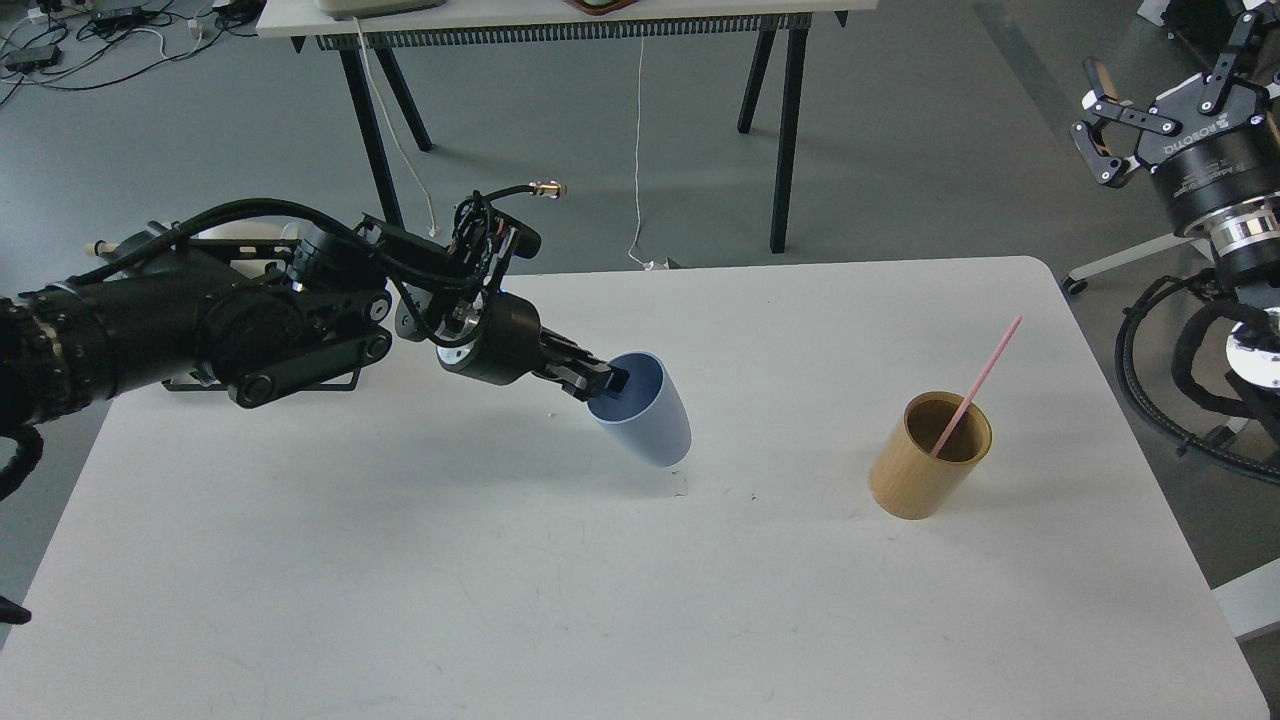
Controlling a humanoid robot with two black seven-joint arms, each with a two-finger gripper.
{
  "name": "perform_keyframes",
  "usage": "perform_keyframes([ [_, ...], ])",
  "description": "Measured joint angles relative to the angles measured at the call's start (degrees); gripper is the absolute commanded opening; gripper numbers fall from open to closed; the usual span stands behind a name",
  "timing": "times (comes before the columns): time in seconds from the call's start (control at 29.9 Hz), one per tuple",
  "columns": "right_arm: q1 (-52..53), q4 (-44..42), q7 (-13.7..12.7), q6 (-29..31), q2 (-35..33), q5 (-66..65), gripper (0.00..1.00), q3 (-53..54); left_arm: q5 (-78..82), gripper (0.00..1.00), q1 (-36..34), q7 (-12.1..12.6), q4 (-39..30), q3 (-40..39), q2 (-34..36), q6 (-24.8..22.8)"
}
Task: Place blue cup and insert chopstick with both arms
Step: 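Lower the blue cup upright onto the table center with the left gripper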
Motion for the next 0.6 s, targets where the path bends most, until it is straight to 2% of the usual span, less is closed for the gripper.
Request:
perform_keyframes([
  [0.6, -0.2, -2.6, 0.0, 0.0, -0.1, -0.1, 0.99, -0.2, 5.3, 0.00, -0.2, 0.0, 1.5, 3.5, -5.1, -0.1],
])
